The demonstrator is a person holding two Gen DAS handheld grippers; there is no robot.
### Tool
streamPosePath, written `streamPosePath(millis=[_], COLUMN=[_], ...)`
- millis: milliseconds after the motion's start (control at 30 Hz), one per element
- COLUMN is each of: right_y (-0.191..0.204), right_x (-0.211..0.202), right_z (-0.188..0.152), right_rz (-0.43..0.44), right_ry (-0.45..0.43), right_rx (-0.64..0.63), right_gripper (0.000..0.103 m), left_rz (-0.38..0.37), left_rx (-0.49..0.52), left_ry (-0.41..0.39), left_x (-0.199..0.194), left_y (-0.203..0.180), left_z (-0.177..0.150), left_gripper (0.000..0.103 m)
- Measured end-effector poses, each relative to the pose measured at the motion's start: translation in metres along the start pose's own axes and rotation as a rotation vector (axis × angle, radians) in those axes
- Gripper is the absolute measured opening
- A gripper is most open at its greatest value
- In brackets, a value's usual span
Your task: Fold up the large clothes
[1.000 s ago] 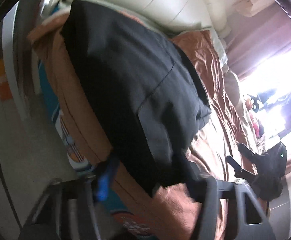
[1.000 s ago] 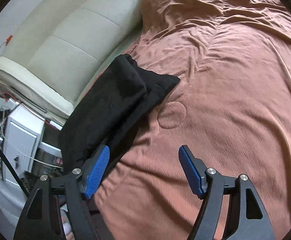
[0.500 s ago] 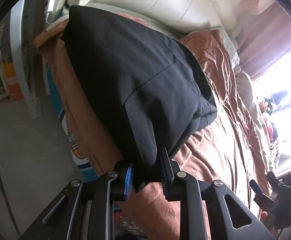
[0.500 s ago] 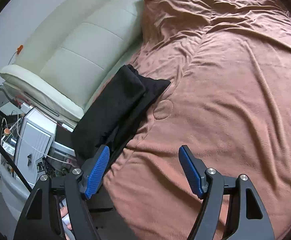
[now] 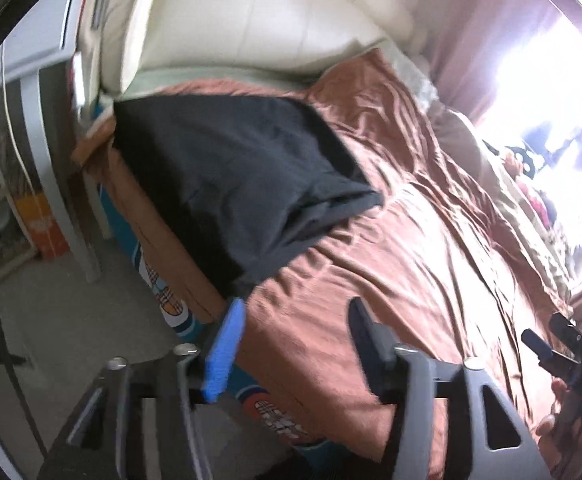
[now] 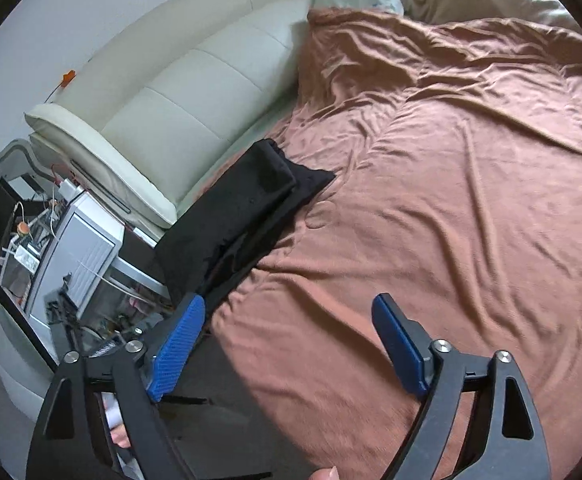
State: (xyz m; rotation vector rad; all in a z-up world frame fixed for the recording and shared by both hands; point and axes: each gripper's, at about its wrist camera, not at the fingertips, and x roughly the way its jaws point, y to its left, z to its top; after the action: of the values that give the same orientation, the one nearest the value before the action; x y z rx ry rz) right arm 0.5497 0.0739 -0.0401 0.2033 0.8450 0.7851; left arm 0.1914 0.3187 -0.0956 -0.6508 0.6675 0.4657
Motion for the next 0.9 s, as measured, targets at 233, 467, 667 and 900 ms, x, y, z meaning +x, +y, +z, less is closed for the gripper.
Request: streamPosePath(millis=[233,467,667,900], right_y=[-0.001,0.012,0.024,0.045], right_x=[-0.066,-0.131,-0.184,-0.233], right_z=[-0.021,-0.049,-0.08,-0.122], right_rz=[-0.065,-0.147,-0.185,-0.283], right_ry=[-0.065,-0.144,-0.211,-0.27], right_rx=[-0.014,-0.059,-0.098,-0.12], right_gripper=[0.103,0.103,0.103,0.103], left_rz=[-0.017,-0.074,-0.112,-0.148], left_rx=[0.158,0.285,0.354,0.404], left_ry=[-0.08,-0.156,-0.21,-0.27], left_x=[-0.047,-0.095,-0.132,-0.171], left_y=[-0.05,-0.094,-0.12,-0.135], left_z=[-0.017,-0.039,-0.059,-0.084], left_gripper=[0.09,0.102,0.102,0.102])
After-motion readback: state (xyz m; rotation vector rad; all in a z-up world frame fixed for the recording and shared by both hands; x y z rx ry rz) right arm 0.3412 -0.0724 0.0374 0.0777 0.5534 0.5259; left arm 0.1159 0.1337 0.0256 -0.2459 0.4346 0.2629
